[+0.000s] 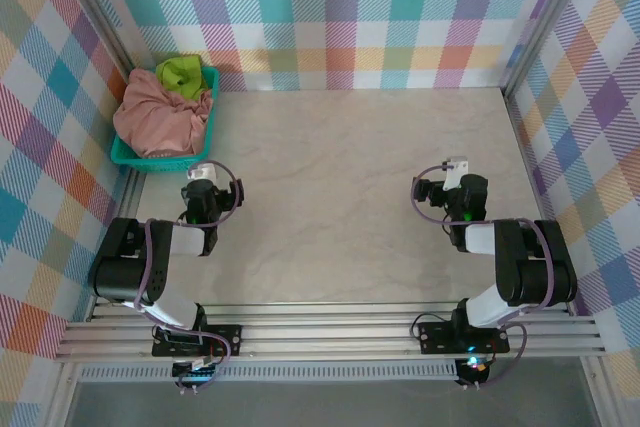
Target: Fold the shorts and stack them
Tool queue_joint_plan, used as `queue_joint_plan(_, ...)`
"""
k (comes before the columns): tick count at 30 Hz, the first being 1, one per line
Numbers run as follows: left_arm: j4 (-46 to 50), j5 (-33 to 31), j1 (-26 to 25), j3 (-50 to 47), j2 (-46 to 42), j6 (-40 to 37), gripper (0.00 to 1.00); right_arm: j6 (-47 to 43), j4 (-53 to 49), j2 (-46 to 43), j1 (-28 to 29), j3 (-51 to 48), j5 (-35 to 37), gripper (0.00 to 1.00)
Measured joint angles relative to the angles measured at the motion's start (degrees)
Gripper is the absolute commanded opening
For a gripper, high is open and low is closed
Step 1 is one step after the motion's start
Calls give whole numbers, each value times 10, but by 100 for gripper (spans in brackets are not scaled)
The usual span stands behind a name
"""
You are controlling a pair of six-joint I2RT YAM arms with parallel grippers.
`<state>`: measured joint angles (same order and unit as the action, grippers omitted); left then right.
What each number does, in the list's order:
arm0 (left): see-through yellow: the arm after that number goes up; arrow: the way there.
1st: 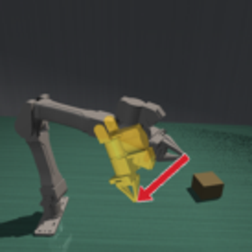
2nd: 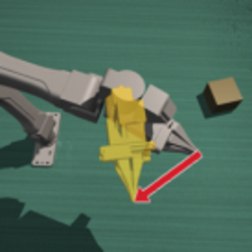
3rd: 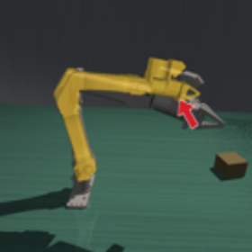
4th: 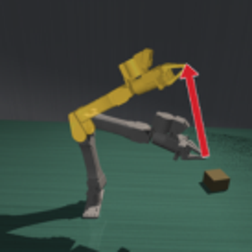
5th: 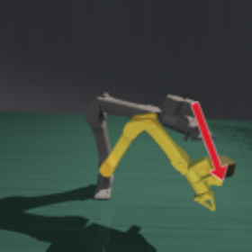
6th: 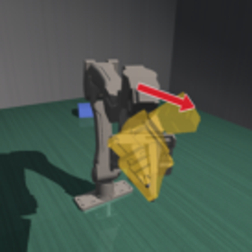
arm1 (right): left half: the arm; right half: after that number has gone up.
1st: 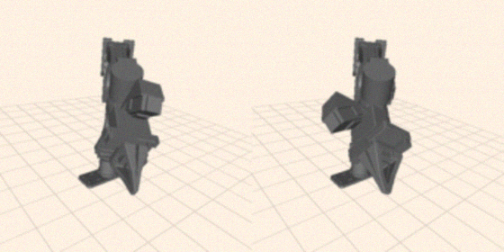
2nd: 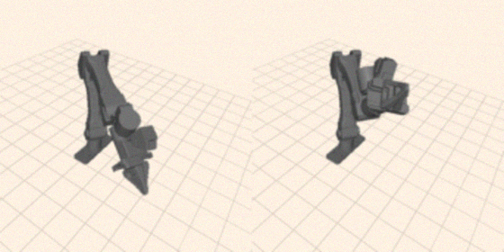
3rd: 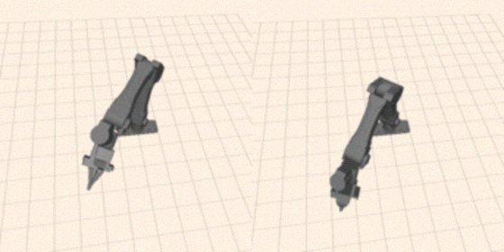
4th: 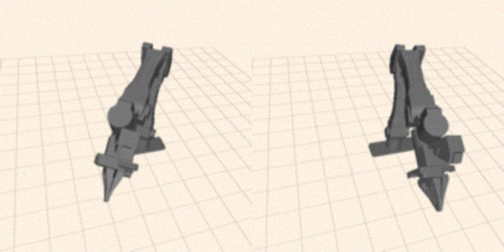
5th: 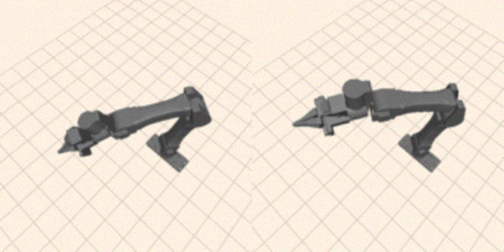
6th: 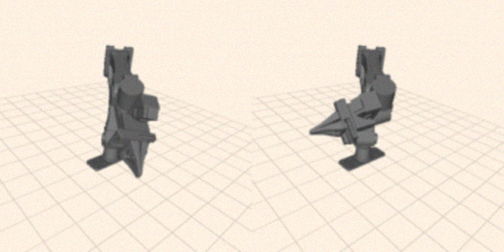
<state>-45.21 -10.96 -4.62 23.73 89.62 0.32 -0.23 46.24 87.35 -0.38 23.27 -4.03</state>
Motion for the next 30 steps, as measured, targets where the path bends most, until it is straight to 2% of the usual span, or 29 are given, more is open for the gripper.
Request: queue_joint_plan(30, 9, 5, -2, 0, -6, -4, 100, 0, -15, -14, 1, -1, 4, 99)
